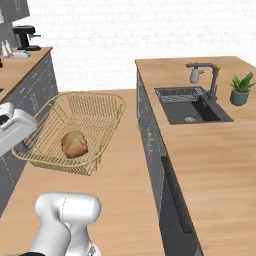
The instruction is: Open the cabinet, pick up the bread from the cabinet and place it in the basket. Then move the basket to the dining counter.
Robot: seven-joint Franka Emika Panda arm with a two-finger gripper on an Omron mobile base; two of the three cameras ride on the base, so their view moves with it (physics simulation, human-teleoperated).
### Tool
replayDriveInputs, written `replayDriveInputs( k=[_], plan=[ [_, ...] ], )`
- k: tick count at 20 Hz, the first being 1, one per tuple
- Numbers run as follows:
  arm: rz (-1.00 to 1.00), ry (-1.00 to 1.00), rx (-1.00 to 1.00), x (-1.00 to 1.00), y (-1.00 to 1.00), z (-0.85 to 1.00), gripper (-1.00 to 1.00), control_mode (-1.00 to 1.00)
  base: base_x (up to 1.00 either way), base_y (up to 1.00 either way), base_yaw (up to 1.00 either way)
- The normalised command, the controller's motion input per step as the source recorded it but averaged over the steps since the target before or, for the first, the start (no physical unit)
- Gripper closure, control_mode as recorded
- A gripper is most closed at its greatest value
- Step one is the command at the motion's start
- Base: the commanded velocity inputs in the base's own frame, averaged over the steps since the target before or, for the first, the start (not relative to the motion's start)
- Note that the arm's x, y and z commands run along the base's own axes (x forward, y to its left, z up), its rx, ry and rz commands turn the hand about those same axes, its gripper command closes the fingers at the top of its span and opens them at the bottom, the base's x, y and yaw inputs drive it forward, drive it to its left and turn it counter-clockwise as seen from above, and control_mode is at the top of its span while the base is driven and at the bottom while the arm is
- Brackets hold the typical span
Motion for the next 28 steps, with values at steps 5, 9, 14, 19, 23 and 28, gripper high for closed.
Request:
replayDriveInputs(
  k=[5,9,14,19,23,28],
  plan=[
    [0.00,0.00,0.00,0.00,0.00,0.00,1.00,1.00,-1.00,0.10,-0.40],
    [0.00,0.00,0.00,0.00,0.00,0.00,1.00,1.00,-0.98,-0.01,-0.31],
    [0.00,0.00,0.00,0.00,0.00,0.00,1.00,1.00,-0.42,-0.42,-0.19],
    [0.00,0.00,0.00,0.00,0.00,0.00,1.00,1.00,-0.05,-0.79,-0.04],
    [0.00,0.00,0.00,0.00,0.00,0.00,1.00,1.00,0.00,-0.89,-0.03],
    [0.00,0.00,0.00,0.00,0.00,0.00,1.00,1.00,0.02,-0.97,0.00]
  ],
)
